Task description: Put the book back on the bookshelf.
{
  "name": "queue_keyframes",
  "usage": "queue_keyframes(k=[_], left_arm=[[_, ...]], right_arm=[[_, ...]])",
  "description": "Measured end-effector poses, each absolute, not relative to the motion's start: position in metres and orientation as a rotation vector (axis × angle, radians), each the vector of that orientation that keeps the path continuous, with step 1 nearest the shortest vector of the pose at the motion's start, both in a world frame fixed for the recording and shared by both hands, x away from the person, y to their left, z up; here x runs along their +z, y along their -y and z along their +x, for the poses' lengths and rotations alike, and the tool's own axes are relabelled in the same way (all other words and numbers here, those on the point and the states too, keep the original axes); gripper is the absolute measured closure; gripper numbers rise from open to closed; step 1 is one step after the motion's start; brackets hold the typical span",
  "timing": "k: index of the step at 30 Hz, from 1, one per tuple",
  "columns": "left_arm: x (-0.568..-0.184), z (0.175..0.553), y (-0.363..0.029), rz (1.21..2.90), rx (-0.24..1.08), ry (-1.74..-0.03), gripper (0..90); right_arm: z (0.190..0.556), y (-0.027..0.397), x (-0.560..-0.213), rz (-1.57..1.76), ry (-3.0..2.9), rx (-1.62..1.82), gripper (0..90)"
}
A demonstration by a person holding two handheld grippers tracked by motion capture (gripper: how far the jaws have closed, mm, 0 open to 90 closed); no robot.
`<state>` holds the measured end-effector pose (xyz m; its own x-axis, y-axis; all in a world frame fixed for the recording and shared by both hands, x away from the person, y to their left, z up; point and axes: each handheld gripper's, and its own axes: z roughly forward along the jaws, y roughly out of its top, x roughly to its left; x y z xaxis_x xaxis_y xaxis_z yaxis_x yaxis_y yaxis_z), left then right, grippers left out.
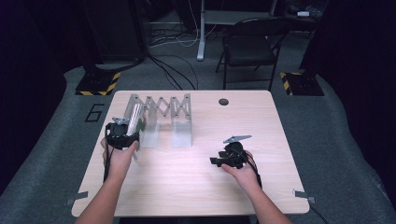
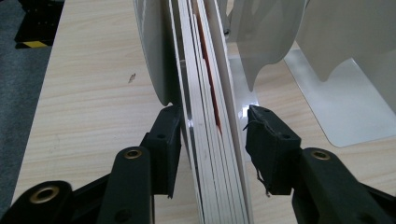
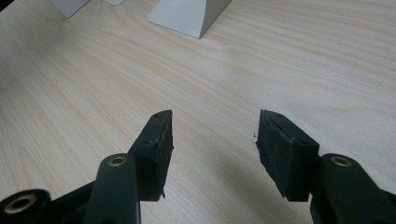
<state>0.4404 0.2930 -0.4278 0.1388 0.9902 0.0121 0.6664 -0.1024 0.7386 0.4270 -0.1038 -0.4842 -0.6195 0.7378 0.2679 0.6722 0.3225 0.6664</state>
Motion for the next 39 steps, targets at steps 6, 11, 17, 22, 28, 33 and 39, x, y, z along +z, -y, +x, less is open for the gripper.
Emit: queue_keyframes(k=[6, 11, 17, 22, 28, 33, 39], left_arm=[[-0.427, 0.436, -0.295, 1.846, 0.697, -1.590, 51.9], [-0.426, 0.433, -0.299, 1.849, 0.654, -1.592, 47.9], [-0.424, 0.428, -0.301, 1.854, 0.640, -1.579, 46.3], [-0.421, 0.421, -0.301, 1.853, 0.645, -1.550, 44.6], [-0.421, 0.416, -0.301, 1.883, 0.621, -1.522, 42.3], [-0.420, 0.410, -0.300, 1.887, 0.620, -1.505, 40.4], [-0.415, 0.402, -0.301, 1.876, 0.625, -1.479, 39.0]], right_arm=[[0.427, 0.105, -0.484, 1.314, -2.481, 1.191, 45.6], [0.426, 0.105, -0.485, 1.321, -2.484, 1.185, 45.6], [0.427, 0.106, -0.485, 1.330, -2.483, 1.179, 45.6], [0.427, 0.106, -0.485, 1.328, -2.483, 1.180, 45.6], [0.426, 0.106, -0.485, 1.346, -2.484, 1.178, 45.6], [0.426, 0.106, -0.485, 1.346, -2.483, 1.181, 45.6], [0.426, 0.105, -0.485, 1.347, -2.481, 1.179, 45.6]])
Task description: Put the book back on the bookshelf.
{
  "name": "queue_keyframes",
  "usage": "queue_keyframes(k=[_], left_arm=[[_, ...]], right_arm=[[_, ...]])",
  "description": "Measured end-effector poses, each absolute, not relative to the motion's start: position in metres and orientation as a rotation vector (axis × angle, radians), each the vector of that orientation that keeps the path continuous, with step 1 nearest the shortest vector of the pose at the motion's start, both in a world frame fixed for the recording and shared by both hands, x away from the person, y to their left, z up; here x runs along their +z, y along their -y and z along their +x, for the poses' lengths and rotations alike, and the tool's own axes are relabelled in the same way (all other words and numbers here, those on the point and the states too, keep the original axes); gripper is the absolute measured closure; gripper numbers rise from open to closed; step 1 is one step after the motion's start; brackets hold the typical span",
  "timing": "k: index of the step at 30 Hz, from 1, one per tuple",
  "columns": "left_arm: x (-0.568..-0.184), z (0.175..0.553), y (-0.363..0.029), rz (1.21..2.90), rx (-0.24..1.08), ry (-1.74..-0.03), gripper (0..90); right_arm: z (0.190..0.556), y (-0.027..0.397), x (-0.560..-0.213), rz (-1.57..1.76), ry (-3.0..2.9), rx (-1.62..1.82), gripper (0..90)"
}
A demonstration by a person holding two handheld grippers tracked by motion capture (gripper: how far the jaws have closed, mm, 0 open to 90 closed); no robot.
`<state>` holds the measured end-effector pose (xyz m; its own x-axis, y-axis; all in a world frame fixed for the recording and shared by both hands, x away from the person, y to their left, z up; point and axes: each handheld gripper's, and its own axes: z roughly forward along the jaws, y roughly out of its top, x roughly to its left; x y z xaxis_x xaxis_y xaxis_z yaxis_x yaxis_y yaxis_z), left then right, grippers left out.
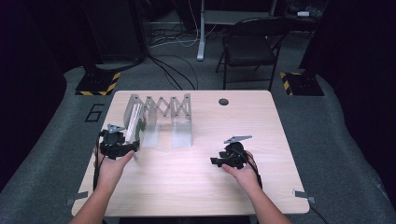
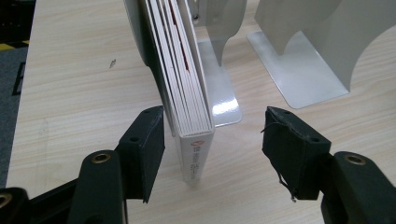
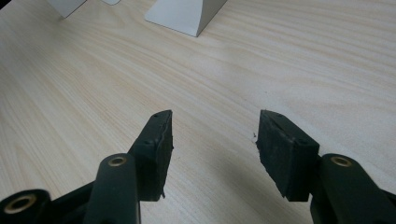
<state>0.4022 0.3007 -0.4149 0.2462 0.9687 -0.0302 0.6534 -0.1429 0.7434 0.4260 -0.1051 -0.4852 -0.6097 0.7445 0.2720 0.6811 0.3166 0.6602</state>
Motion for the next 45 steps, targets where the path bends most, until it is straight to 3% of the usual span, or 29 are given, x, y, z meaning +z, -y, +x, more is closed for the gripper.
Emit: queue_keyframes(k=[28, 45], left_arm=[[-0.403, 0.358, -0.305, 1.926, 0.563, -1.367, 38.3], [-0.433, 0.345, -0.277, 1.996, 0.495, -1.285, 38.4]], right_arm=[[0.423, 0.107, -0.485, 1.340, -2.476, 1.174, 45.4], [0.423, 0.107, -0.485, 1.343, -2.476, 1.177, 45.2]])
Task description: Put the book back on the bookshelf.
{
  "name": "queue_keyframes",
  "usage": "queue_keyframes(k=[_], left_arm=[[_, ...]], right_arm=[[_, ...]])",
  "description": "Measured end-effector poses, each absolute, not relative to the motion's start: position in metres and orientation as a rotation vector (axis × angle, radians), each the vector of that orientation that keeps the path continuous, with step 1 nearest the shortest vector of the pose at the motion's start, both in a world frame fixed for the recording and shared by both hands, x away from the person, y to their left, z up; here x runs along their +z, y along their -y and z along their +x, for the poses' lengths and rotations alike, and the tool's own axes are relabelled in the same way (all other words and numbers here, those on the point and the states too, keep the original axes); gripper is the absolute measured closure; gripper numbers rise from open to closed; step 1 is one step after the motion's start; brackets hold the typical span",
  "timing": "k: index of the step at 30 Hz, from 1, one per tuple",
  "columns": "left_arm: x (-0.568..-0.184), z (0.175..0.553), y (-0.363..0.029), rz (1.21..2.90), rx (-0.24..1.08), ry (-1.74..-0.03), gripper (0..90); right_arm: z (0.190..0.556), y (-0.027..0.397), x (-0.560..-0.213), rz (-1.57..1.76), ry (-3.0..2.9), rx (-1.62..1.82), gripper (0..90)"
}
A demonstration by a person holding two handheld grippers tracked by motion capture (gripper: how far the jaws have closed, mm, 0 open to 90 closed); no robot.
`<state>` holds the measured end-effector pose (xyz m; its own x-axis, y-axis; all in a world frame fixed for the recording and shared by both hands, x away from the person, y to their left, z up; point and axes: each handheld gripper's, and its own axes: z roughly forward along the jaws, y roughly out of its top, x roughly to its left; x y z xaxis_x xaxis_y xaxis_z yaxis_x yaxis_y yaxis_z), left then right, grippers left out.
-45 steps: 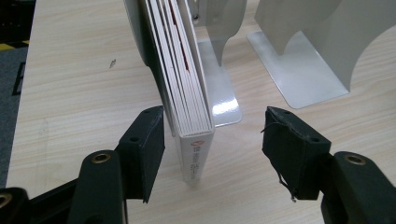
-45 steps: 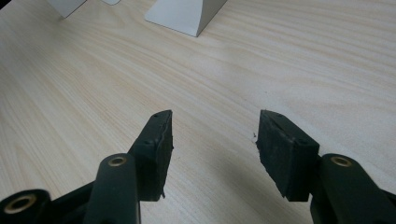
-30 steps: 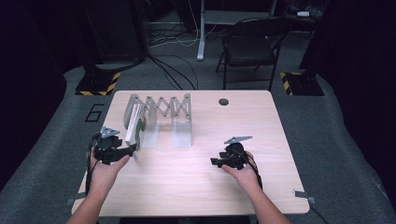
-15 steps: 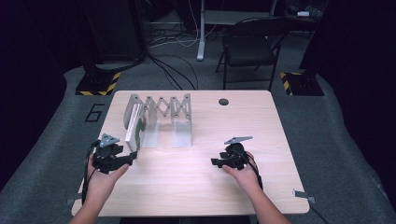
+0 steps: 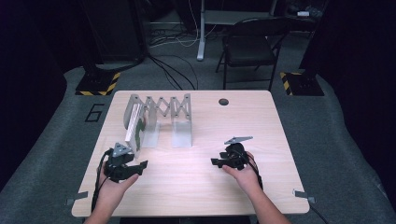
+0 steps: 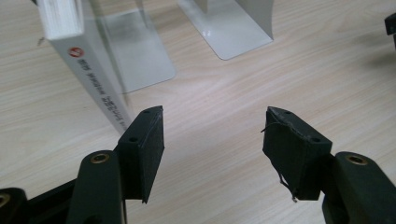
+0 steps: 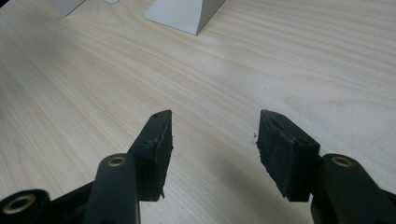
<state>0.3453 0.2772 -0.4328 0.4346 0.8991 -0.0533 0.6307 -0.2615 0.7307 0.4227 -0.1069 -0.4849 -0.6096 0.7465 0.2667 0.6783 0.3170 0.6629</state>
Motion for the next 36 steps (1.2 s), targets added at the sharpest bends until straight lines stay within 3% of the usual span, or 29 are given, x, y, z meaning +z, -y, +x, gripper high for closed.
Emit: queue_keyframes(k=[36], left_arm=[[-0.507, 0.336, -0.226, 2.218, 0.354, -0.980, 38.8]], right_arm=[[0.423, 0.105, -0.488, 1.311, -2.493, 1.150, 44.8]])
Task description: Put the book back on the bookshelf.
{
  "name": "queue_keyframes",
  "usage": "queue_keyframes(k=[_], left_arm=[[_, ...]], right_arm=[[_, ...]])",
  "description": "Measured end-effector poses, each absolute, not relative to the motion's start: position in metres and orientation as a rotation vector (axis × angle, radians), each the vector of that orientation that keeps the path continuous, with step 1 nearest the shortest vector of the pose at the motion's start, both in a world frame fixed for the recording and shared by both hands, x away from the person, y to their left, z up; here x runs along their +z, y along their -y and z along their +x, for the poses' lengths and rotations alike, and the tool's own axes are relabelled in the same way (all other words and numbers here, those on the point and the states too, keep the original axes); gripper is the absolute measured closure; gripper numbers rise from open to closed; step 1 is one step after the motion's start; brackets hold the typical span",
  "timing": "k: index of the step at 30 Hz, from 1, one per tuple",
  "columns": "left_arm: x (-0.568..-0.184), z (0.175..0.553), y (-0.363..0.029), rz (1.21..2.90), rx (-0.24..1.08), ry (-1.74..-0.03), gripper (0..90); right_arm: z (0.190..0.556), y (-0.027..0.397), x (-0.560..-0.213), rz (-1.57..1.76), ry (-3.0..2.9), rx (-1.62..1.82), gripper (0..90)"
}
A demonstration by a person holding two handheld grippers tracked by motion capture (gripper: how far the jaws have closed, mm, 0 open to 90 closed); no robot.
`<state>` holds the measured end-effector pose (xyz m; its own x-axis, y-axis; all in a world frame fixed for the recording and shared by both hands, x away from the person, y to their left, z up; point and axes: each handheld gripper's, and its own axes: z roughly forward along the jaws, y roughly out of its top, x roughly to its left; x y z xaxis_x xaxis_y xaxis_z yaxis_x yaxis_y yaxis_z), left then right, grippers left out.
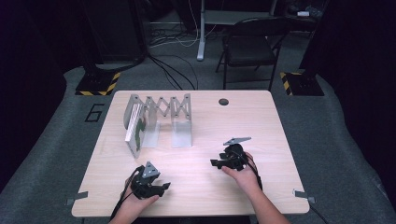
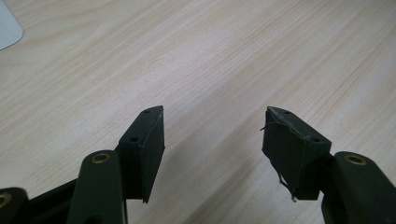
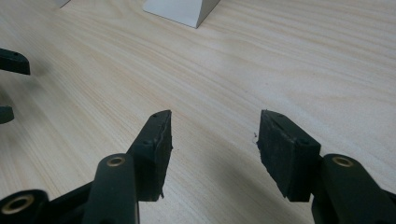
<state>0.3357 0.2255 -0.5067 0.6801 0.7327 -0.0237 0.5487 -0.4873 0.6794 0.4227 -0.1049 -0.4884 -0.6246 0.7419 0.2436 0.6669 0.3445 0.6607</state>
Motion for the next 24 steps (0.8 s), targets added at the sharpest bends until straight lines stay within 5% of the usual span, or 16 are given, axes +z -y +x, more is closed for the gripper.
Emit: queue_keyframes(k=[24], left_arm=[[-0.512, 0.346, -0.205, 2.264, 0.335, -0.867, 38.4]], right_arm=[[0.410, 0.117, -0.493, 1.318, -2.468, 1.119, 44.3]])
